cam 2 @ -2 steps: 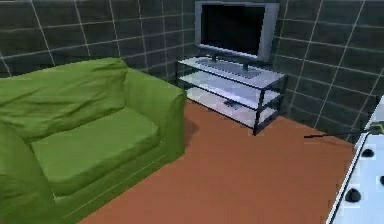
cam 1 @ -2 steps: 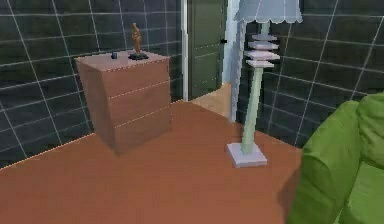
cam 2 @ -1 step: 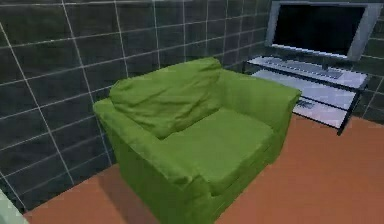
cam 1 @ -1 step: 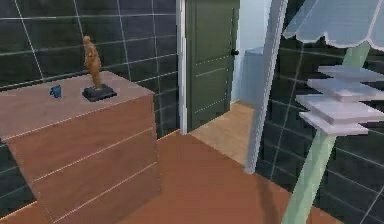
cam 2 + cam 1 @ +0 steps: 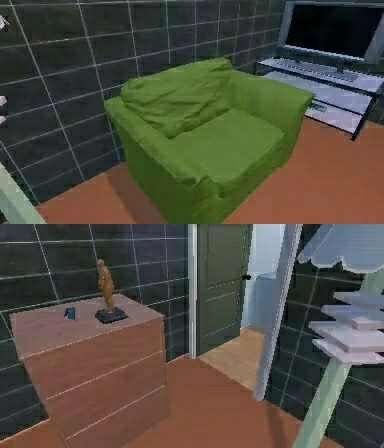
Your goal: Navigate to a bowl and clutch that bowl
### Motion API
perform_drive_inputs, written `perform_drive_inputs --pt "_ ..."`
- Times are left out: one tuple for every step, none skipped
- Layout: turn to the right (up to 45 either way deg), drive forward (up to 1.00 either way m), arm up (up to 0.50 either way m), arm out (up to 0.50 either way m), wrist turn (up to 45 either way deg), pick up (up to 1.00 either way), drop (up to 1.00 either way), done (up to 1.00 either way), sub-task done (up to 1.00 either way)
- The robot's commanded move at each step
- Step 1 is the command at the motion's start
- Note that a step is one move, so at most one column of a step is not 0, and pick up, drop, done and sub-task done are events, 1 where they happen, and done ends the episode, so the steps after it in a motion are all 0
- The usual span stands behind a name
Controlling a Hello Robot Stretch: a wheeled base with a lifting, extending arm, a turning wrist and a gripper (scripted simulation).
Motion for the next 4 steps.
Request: perform_drive_inputs --pt "0.0 0.6 0.0 0.0 0.0 0.0 0.0 0.0 0.0" --pt "0.0 0.3 0.0 0.0 0.0 0.0 0.0 0.0 0.0" --pt "15.0 0.0 0.0 0.0 0.0 0.0 0.0 0.0 0.0" --pt "0.0 0.85 0.0 0.0 0.0 0.0 0.0 0.0 0.0"
